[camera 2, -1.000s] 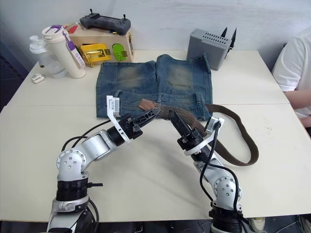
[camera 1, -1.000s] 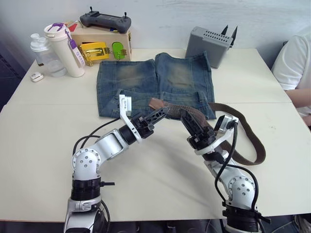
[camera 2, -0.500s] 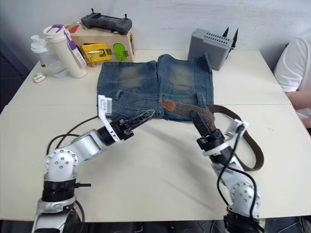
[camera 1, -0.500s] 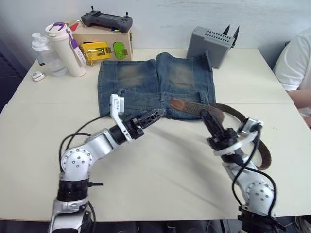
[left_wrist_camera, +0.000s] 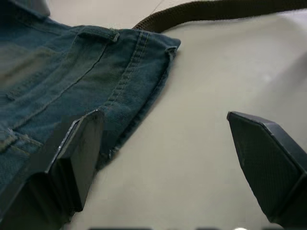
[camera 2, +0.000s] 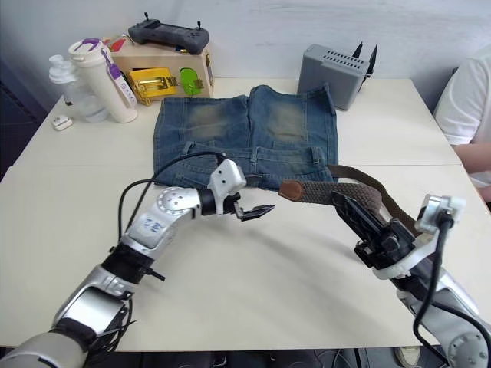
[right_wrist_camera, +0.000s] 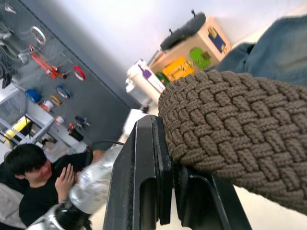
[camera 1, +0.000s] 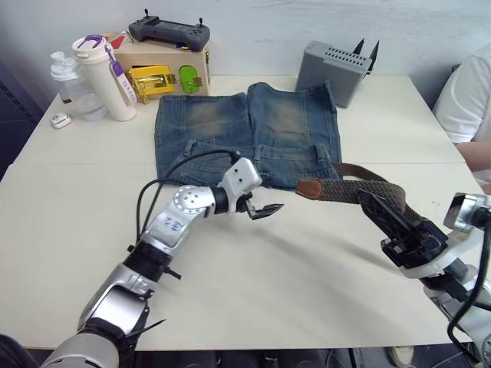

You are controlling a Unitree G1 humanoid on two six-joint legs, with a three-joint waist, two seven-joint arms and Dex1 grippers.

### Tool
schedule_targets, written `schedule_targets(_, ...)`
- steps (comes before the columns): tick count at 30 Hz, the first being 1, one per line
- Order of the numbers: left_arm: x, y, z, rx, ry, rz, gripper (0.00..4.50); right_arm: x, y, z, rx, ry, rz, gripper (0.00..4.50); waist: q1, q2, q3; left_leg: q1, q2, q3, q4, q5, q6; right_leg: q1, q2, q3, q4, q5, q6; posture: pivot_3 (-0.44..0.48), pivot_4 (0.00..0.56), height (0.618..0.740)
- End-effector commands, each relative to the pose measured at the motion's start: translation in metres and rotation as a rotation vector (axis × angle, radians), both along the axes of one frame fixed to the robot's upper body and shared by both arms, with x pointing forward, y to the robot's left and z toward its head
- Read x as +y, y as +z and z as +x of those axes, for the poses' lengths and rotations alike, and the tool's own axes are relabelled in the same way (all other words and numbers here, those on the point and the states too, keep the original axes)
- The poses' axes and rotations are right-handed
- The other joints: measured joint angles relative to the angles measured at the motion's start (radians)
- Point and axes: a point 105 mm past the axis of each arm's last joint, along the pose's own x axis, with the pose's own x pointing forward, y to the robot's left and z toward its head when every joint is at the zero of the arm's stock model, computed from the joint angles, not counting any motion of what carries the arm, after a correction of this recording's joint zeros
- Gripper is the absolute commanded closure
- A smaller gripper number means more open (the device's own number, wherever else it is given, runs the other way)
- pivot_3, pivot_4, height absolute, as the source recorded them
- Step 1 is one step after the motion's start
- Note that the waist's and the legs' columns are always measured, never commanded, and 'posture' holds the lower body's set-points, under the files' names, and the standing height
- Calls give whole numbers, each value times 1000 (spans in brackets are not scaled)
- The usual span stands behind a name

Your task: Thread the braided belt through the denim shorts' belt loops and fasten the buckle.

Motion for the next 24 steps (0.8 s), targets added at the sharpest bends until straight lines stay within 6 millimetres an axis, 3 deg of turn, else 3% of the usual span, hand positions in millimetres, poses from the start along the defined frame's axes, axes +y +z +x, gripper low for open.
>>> schedule_targets(1,-13,5,11,-216,-6,91,25,5,17,-15,-66,-6,2,4500,-2,0,0,0,0,0,0,0,1,0,0,0,0,0,0,0,150,735)
schedule_targets(3,-27,-4,21,-380,-9,244,25,6,19,-19,-68,-32,-2,4500,3,-1,0,-1,0,0,0,-2,3,0,0,0,-2,1,2,0,150,735)
schedule_targets(8,-39,-30,32,-475,-39,460,25,7,24,-21,-74,-92,-61,4500,12,-2,1,-2,-1,3,1,-7,12,0,-1,2,-5,2,6,0,150,735)
schedule_targets(12,-39,-36,40,-541,-13,563,25,-17,46,-18,-140,-229,-35,4500,15,-2,1,-2,-2,4,2,-7,11,0,-3,3,-6,2,7,0,150,735)
schedule_targets(13,-42,-36,41,-544,-14,568,542,-25,53,-19,-161,-253,-12,4500,15,-3,1,-2,-2,4,2,-7,11,0,-3,4,-5,2,8,0,150,735)
schedule_targets(15,-46,-37,40,-550,-19,584,1140,-37,63,-21,-184,-289,-5,4500,15,-3,1,-1,-3,4,2,-7,12,1,-4,4,-5,3,8,0,150,735)
schedule_targets(18,-47,-44,40,-508,-25,611,2642,-48,72,-21,-191,-314,-27,4500,15,-3,1,0,-3,4,2,-7,12,2,-3,4,-4,3,8,0,150,735)
schedule_targets(22,-32,-59,40,-397,-25,627,4382,-54,77,-14,-186,-311,-51,4500,12,-3,0,1,-3,5,2,-6,13,3,-3,5,-4,3,8,0,150,735)
schedule_targets(24,-27,-61,37,-346,-44,601,4468,-54,74,-9,-168,-310,-68,4500,11,-3,-1,2,-3,5,1,-6,12,3,-3,5,-4,3,8,0,150,735)
